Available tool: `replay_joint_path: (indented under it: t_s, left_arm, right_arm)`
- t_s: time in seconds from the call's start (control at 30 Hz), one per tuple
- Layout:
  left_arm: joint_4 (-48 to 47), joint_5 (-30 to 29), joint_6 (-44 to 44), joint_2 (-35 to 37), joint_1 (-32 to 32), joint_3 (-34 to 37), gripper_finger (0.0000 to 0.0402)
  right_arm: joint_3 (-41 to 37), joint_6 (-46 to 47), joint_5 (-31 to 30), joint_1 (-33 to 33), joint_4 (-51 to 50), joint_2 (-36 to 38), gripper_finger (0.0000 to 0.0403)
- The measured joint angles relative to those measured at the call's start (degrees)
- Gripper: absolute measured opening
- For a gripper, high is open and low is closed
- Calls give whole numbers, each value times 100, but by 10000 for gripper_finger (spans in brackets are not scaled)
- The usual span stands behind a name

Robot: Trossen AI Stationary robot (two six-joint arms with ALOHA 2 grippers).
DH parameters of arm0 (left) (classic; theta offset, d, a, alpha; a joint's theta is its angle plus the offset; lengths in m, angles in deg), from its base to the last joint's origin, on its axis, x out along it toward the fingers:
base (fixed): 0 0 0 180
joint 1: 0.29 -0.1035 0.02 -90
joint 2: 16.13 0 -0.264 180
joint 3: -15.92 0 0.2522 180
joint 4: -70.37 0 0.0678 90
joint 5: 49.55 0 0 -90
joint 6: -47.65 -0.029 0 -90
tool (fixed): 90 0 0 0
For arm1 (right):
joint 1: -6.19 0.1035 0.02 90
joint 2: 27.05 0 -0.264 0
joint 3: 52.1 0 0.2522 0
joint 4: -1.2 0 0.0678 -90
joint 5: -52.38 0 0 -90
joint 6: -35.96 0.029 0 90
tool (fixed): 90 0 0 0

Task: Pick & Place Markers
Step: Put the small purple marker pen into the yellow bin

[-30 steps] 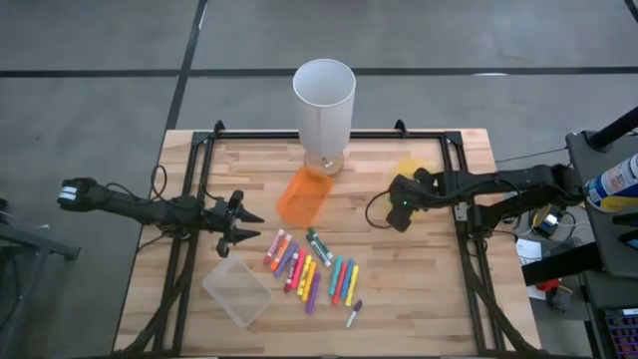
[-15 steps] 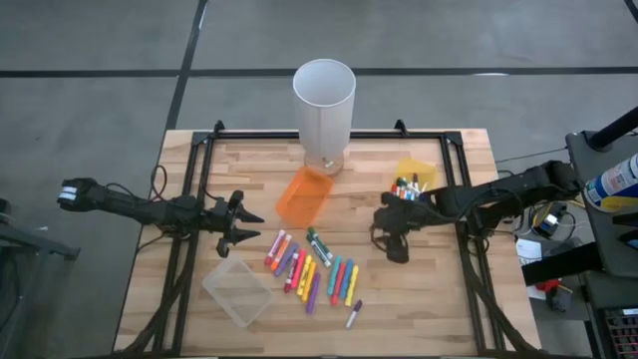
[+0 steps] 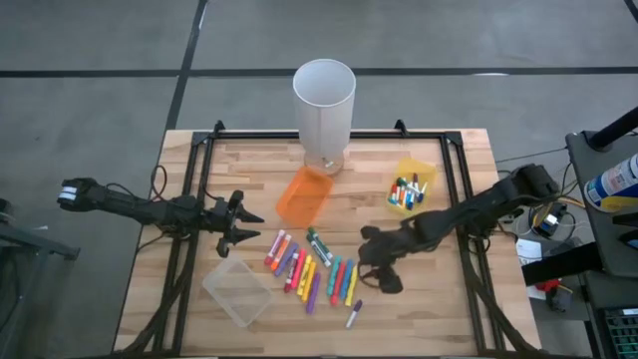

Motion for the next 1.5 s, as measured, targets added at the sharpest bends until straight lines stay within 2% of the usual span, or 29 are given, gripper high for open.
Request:
replay_joint_path:
  t_s: [0.23, 0.53, 0.87, 1.27, 1.5]
  left_arm:
    - [-1, -2, 1, -1, 2, 1, 174]
    - [2, 1, 1, 2, 2, -1, 174]
    - [-1, -2, -1, -1, 2, 1, 174]
    - [-1, -1, 0, -1, 2, -1, 174]
    - [-1, -2, 0, -1, -1, -2, 174]
  right_arm:
    - [724, -233, -3, 365, -67, -869, 164]
    - [1879, -459, -18, 640, -1671, -1964, 157]
    - [2682, -985, -22, 998, -2091, -2649, 136]
    - [2829, -1212, -207, 1125, -2131, -3114, 132]
    - [2846, -918, -236, 1122, -2108, -3224, 99]
